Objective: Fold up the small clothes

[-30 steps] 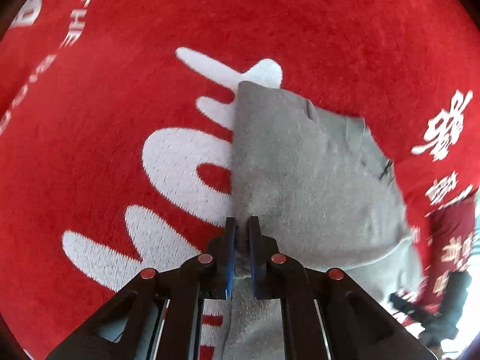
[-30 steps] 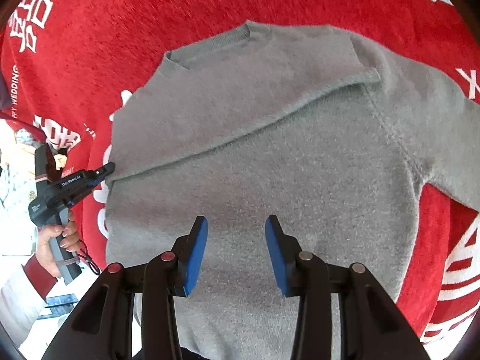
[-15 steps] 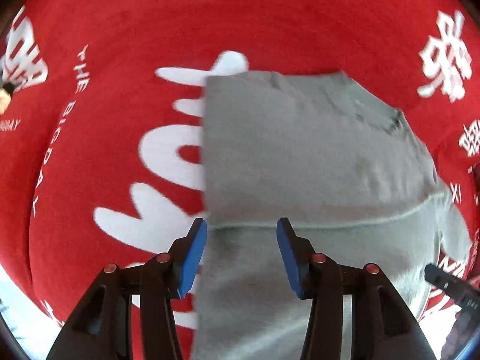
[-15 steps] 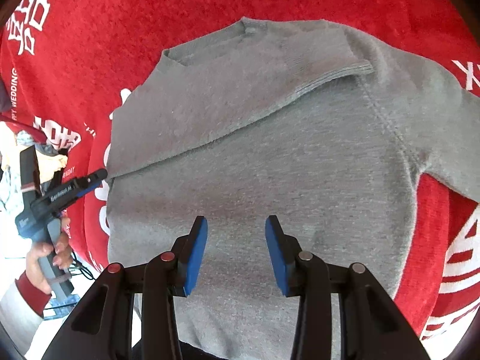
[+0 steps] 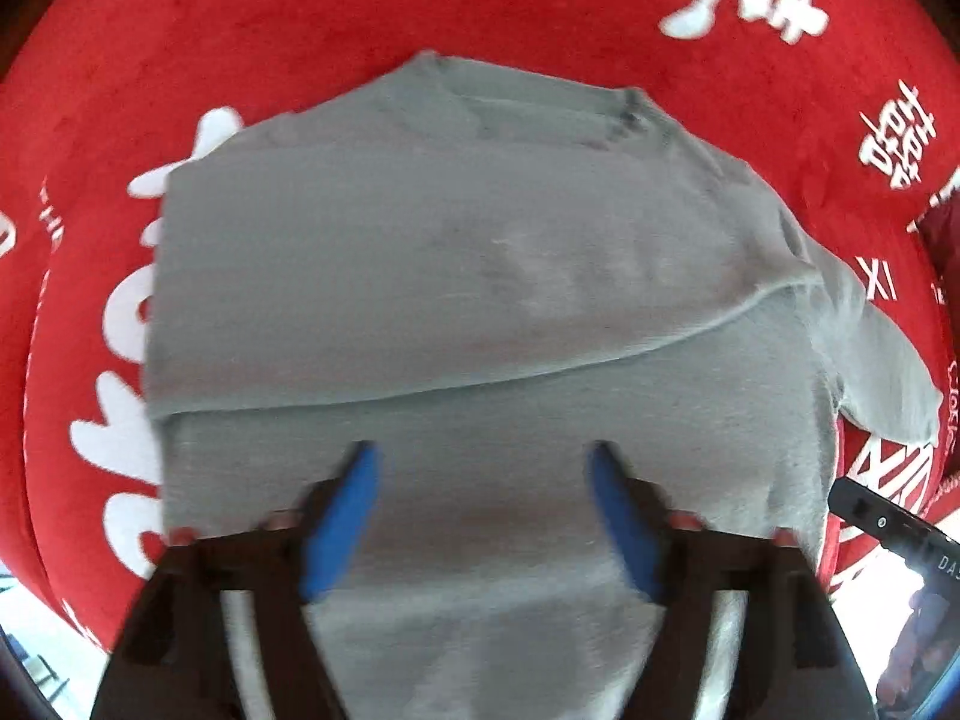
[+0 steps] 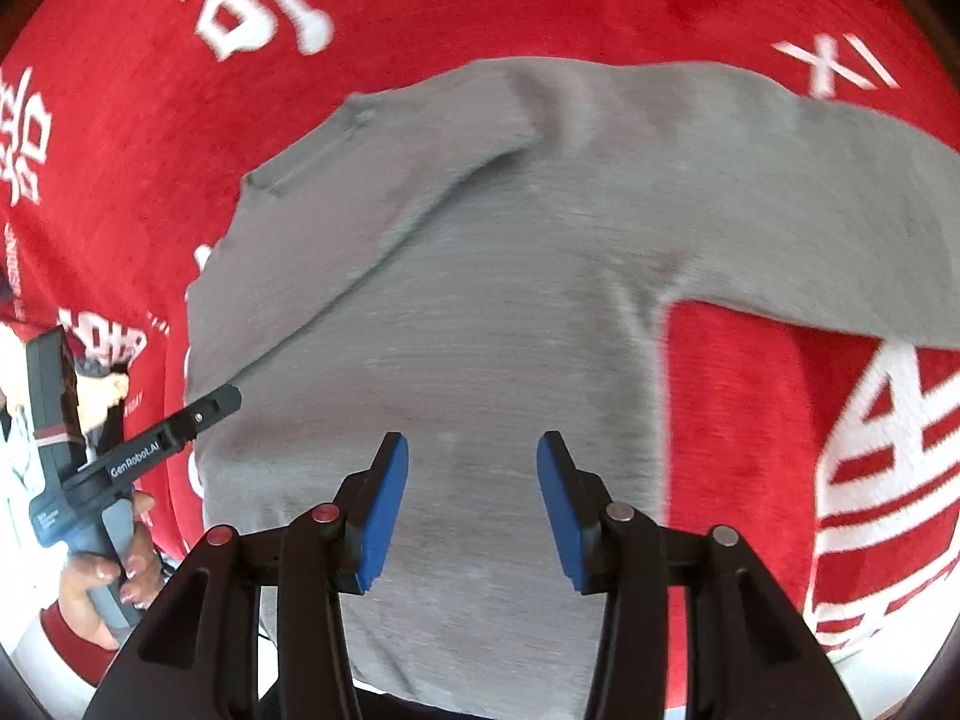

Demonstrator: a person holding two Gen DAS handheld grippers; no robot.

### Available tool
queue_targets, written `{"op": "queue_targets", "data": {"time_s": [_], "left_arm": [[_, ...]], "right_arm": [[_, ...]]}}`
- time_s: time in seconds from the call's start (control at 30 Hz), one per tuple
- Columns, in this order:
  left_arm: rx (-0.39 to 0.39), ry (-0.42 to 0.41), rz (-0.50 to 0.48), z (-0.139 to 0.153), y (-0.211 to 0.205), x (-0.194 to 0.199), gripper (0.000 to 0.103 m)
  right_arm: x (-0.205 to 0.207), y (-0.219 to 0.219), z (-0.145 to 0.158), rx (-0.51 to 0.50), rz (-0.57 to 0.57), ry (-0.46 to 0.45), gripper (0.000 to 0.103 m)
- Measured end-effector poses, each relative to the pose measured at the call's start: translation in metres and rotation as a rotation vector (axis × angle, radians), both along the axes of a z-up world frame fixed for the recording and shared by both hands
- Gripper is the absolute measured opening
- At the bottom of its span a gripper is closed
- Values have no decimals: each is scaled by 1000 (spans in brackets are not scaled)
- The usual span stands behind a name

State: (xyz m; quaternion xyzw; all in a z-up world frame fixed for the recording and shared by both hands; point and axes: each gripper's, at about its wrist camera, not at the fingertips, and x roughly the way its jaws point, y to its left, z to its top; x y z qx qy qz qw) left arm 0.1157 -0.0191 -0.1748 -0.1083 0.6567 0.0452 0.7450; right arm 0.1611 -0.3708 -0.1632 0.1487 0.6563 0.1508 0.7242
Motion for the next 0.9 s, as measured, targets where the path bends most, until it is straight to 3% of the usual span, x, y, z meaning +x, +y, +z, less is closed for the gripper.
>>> {"op": "queue_targets", "data": {"time_s": [0.23, 0.37, 0.5, 0.77, 0.9], "left_arm": [[22, 25, -76, -7, -55, 17, 80], [57, 47, -116, -11, -83, 22, 80], [20, 106, -133, -21, -101, 26, 80], [-16, 34, -183, -7, -148, 42, 80], [-20, -13, -215, -4, -185, 62, 80]], "right_arm": [[-3, -60, -11, 38, -146, 19, 57], [-6, -102, -14, 102, -266, -7, 74], [-13, -149, -20, 202, -417, -7, 75], [-29, -242, -25, 302, -668, -69, 75], [-28, -263, -20, 341, -740, -127, 75]]}}
